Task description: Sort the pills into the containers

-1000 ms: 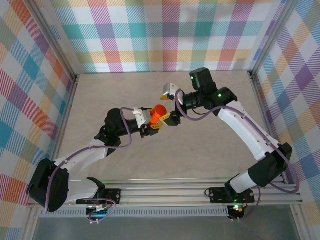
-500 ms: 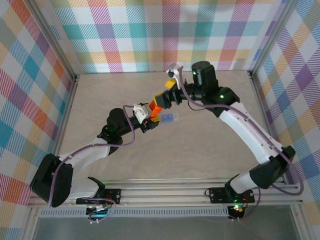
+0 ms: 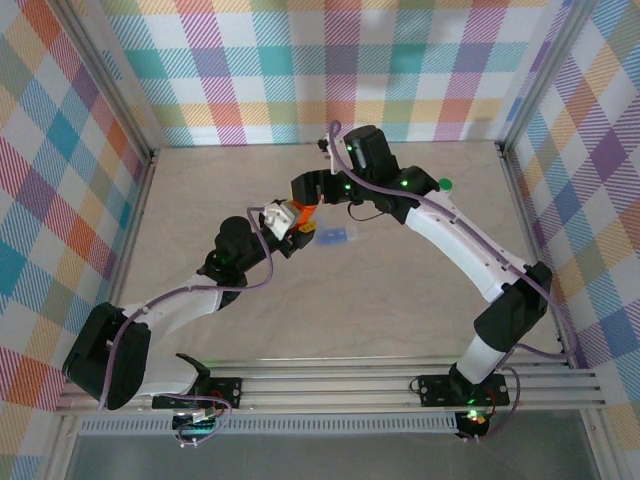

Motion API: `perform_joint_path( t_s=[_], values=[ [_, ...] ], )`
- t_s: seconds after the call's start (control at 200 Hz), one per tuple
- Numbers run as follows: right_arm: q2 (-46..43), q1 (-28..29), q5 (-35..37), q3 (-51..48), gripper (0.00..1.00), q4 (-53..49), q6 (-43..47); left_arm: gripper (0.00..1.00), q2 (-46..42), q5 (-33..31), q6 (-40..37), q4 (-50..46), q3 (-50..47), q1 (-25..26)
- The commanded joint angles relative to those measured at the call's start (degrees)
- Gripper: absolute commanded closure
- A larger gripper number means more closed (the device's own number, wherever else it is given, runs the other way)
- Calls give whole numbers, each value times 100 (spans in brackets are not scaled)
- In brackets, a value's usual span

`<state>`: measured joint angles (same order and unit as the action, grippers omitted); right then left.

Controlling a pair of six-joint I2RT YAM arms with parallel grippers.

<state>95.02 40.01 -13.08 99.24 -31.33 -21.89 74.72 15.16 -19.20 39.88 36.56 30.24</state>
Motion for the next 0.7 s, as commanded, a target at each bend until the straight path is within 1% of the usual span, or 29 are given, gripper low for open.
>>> perform_joint_path(
  t_s=[0.0,0.08,0.3,0.365,0.435,0.485,0.52,0.575,0.645,0.7],
  values=[
    [-12,72,-74,156,24,-81,-131,100,28,-195,48,352,-35,9],
    [-23,68,-80,91,26,-104,-122,100,34,-211,57,342,-34,8],
    [-97,77,-119,-123,41,-70,-99,100,-41,-215,56,336,-52,8],
    [-122,78,-166,-155,43,-70,-88,100,-70,-206,57,326,-52,8],
    [-158,77,-293,-202,47,-31,-42,100,-88,-197,48,318,-60,8],
    [-207,77,-515,-303,50,105,65,100,-103,-176,48,344,-85,8],
    [-271,77,-770,-409,51,247,252,100,-117,-122,43,382,-103,4],
    [-424,73,-1076,-582,57,398,728,100,-158,133,-11,384,-137,-4],
    [-676,7,-1341,-777,64,386,1653,100,-274,626,-70,315,-166,-17],
    [-920,-136,-1999,-1003,65,376,2549,100,-397,1107,-114,290,-201,-26]
  ],
)
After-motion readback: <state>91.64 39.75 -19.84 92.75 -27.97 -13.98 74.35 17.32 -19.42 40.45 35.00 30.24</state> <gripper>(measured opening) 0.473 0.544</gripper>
